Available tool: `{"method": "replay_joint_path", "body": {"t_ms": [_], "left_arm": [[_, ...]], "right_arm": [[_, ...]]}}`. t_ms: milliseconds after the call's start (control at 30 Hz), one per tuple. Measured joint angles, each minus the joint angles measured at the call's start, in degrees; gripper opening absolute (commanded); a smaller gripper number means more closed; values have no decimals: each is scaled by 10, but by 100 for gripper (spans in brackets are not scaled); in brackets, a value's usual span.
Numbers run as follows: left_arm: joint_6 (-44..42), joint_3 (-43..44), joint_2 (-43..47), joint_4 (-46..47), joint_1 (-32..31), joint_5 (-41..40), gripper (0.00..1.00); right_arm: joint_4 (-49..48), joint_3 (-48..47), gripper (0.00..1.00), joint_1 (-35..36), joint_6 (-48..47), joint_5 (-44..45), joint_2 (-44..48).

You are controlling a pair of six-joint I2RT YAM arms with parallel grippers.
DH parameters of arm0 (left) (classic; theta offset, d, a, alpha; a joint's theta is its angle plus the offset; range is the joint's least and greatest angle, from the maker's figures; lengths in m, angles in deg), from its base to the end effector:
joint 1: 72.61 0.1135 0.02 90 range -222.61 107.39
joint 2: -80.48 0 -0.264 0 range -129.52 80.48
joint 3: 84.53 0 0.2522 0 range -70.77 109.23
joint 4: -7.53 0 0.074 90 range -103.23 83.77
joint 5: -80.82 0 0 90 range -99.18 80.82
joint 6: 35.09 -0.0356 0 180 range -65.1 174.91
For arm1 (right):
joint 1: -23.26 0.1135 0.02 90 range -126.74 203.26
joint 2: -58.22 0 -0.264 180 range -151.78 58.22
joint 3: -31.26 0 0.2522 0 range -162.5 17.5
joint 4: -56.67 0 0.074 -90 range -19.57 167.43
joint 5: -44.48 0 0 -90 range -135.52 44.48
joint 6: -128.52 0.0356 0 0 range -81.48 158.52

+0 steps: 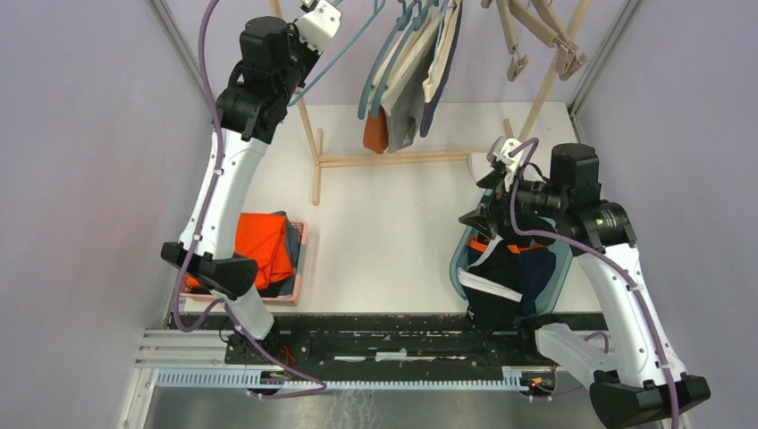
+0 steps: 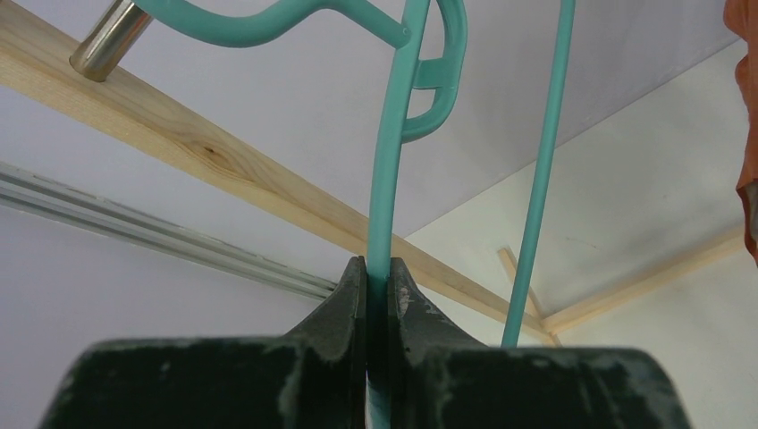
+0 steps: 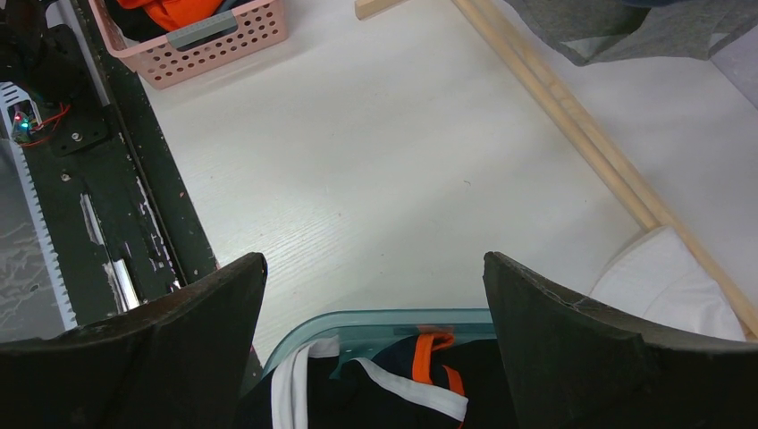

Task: Remove the underwear clipped to the hanger
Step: Place the hanger at the clothesline.

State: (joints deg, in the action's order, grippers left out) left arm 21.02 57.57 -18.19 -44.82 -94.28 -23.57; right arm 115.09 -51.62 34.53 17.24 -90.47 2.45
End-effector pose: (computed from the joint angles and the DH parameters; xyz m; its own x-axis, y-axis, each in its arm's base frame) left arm 0.3286 -0.1211 0.5310 -0.0474 0.6000 -0.7986 0.1879 0.7906 0.5828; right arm 0.1723 0.0600 0.3952 -0.2099 -0.3037 -0.9294 -0.8654 0.5000 0.0320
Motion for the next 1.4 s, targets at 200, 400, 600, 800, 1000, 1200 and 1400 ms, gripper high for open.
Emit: {"method": "replay_joint_path", "body": {"t_ms": [200,400,600,800,1000,1200,1400], "left_arm": [[0,-4,0,6,1,0,3],[0,-28,0,41,1,-3,3],[-1,-61,-2,76,1,-14,3],[-1,-65,-3,94,1,-21,3],[-1,-81,-3,106,1,-22,3],[-1,-91,0,113,1,-29,19],[-2,-110,12,99,1,-33,58]], "right_arm": [[0,0,100,3,0,0,-2],[0,0,100,4,0,0,-5],[1,0,100,4,-1,0,-6],[3,0,100,5,-5,1,-12],[4,0,100,5,-6,1,-13],[5,0,100,6,-7,1,-13],[5,0,100,6,-7,2,-14]]}}
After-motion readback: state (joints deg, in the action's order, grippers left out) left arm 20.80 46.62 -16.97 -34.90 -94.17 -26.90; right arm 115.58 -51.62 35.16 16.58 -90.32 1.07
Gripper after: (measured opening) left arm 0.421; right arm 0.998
